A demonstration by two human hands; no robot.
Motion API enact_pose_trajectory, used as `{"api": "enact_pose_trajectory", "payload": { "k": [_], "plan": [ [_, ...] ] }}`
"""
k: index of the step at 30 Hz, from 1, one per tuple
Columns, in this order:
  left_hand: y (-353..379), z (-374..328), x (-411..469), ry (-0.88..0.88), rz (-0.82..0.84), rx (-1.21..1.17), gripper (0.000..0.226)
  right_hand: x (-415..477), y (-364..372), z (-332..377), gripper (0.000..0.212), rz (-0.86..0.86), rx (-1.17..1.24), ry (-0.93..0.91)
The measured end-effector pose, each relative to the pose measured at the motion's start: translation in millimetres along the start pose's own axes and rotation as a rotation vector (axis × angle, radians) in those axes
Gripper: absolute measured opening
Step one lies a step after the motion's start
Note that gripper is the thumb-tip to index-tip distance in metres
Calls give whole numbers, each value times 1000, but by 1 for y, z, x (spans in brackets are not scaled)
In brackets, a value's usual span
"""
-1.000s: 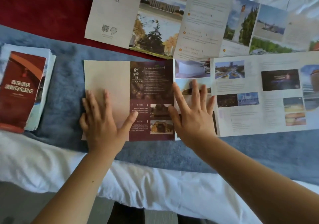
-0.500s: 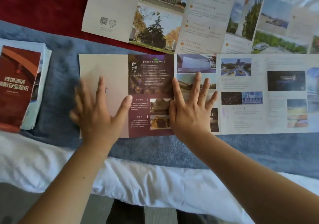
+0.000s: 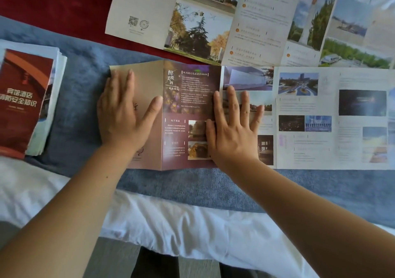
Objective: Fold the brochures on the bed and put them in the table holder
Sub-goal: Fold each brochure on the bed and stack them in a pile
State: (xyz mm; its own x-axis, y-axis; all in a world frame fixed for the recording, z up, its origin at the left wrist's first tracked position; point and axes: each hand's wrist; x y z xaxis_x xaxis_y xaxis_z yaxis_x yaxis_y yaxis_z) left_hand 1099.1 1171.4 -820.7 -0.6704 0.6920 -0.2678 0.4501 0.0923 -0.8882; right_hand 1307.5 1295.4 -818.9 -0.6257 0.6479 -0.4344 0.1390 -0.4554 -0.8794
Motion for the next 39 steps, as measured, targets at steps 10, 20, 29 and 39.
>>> {"api": "enact_pose_trajectory", "payload": {
  "k": [10,20,29,39],
  "plan": [
    [-4,-40,-11,71,89,-241,109,22,-6,34,59,-21,147,-152],
    [20,-109,-37,74,136,-201,99,-4,-47,-74,59,-111,0,11],
    [53,-187,-35,13,233,-92,101,-33,-51,-204,62,8,59,20],
    [108,-209,-45,20,93,231,118,-43,-25,-199,61,-88,141,45]
  ]
}}
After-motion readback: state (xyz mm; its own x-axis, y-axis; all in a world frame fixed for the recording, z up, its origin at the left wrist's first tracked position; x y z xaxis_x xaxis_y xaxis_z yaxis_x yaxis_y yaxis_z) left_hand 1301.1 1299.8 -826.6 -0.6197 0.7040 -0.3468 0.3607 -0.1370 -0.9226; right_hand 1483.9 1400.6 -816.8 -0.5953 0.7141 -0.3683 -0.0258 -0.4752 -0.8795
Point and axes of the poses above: each hand's wrist, its own x-axis towards the middle knuckle, its own y-axis out of the palm, z = x × y, and after that the axes turned 8 degrees about z, right-handed
